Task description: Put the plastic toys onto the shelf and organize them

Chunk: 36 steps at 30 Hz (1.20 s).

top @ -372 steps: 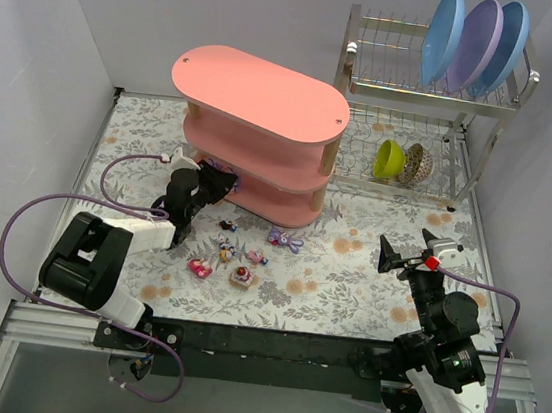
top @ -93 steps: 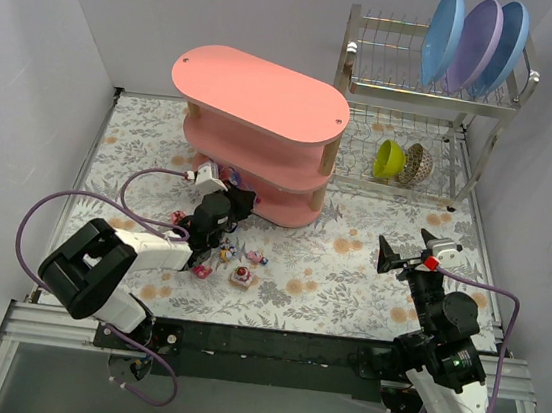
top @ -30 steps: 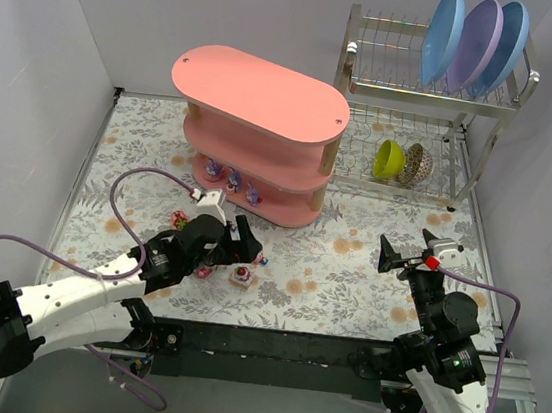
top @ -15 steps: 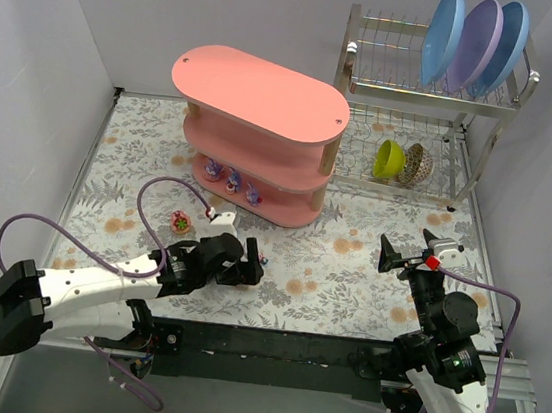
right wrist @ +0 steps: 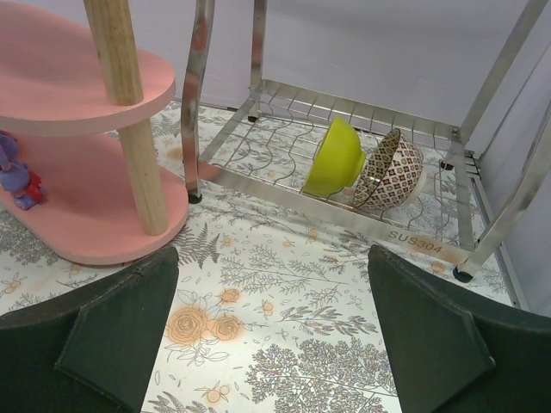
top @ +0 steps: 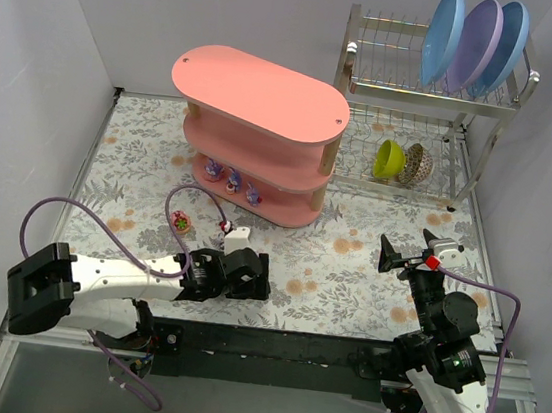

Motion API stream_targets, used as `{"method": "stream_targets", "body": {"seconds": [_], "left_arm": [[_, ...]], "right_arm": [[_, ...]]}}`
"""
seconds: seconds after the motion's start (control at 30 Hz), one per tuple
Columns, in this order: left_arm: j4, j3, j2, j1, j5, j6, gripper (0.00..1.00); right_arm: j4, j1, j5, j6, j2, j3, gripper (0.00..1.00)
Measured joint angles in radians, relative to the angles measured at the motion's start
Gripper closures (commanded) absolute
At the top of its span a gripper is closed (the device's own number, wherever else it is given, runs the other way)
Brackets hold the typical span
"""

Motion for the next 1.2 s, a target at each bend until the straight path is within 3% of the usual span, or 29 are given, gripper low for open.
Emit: {"method": "stream_targets", "body": {"seconds": [0.33, 0.7, 0.93, 1.2], "left_arm": [[0.09, 0.132, 0.134, -0.065, 0.02, -0.002, 0.17], [-0.009, 0.144, 0.009, -0.07, -0.011, 0.025, 0.17], [-0.034, 0.127, -0.124, -0.071, -0.054, 0.138, 0.18], [0.005, 0.046, -0.079, -0.074, -0.155, 0.34, 0.21]], "right_arm": [[0.0, 0.0, 0.0, 0.0, 0.0, 0.0, 0.02], [0.0, 0.0, 0.0, 0.0, 0.0, 0.0, 0.02], [0.0, 0.0, 0.0, 0.0, 0.0, 0.0, 0.02], [0.0, 0.0, 0.0, 0.0, 0.0, 0.0, 0.02]]}}
